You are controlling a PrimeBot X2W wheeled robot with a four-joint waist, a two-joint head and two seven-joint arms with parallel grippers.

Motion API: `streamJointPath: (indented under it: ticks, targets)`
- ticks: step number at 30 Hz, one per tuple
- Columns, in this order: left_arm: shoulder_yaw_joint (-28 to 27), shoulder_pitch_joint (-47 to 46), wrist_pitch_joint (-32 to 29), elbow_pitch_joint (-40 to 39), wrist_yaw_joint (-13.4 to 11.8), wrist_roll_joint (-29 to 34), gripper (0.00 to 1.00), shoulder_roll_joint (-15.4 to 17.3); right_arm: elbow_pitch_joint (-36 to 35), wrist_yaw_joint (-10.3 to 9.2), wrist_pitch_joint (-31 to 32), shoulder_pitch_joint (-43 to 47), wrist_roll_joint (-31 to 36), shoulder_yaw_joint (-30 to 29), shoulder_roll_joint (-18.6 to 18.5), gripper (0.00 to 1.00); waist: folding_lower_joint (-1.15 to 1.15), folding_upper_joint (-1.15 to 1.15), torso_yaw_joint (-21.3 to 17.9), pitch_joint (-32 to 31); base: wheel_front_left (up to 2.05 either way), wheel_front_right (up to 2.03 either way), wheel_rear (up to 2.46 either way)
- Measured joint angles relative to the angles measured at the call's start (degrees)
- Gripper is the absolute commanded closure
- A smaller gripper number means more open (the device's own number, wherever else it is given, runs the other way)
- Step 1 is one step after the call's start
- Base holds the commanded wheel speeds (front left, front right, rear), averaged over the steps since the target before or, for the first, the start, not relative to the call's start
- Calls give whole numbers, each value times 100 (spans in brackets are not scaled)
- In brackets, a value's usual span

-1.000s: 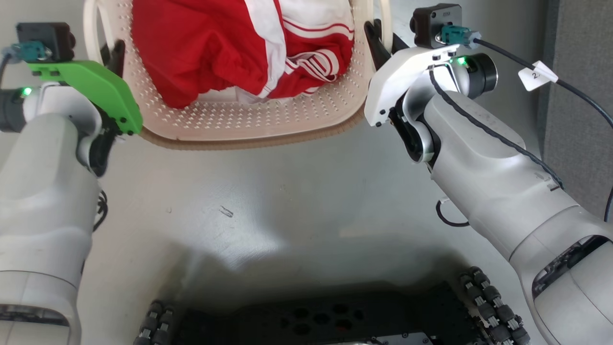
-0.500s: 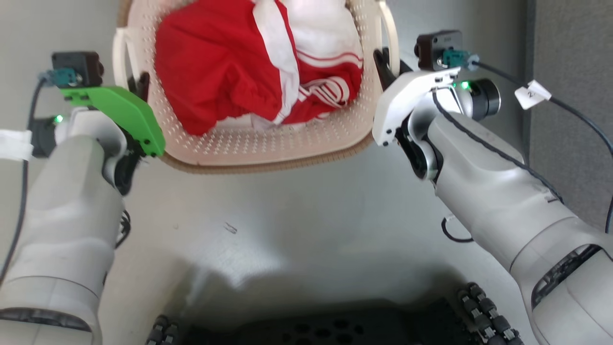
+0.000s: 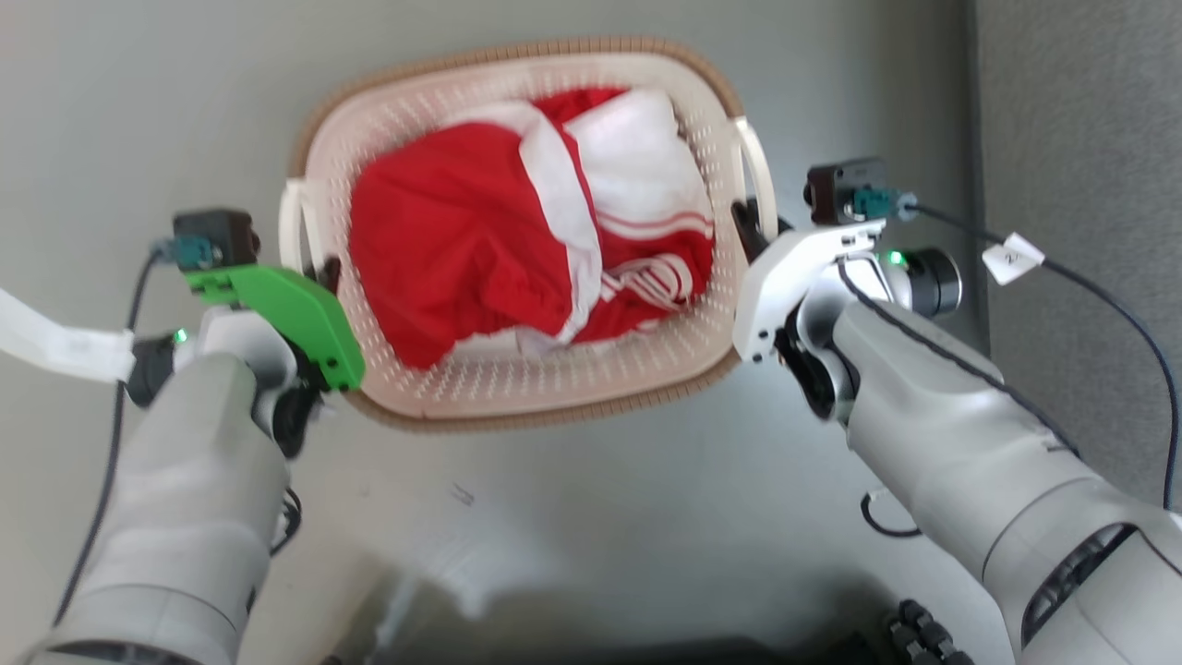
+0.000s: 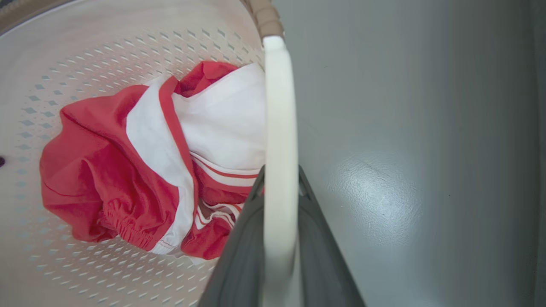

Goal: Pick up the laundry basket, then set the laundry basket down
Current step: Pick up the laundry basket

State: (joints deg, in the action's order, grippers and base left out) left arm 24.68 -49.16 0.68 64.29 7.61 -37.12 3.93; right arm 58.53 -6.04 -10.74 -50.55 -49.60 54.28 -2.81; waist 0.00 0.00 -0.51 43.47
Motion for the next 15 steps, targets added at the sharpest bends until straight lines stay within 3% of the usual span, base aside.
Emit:
streamJointPath:
  ticks: [15]
  targets:
    - [143,710,-336,392,1,-270,100,-237,465,270,212,743,-356,88,84,100,0,0,98,-1163,0,0,0]
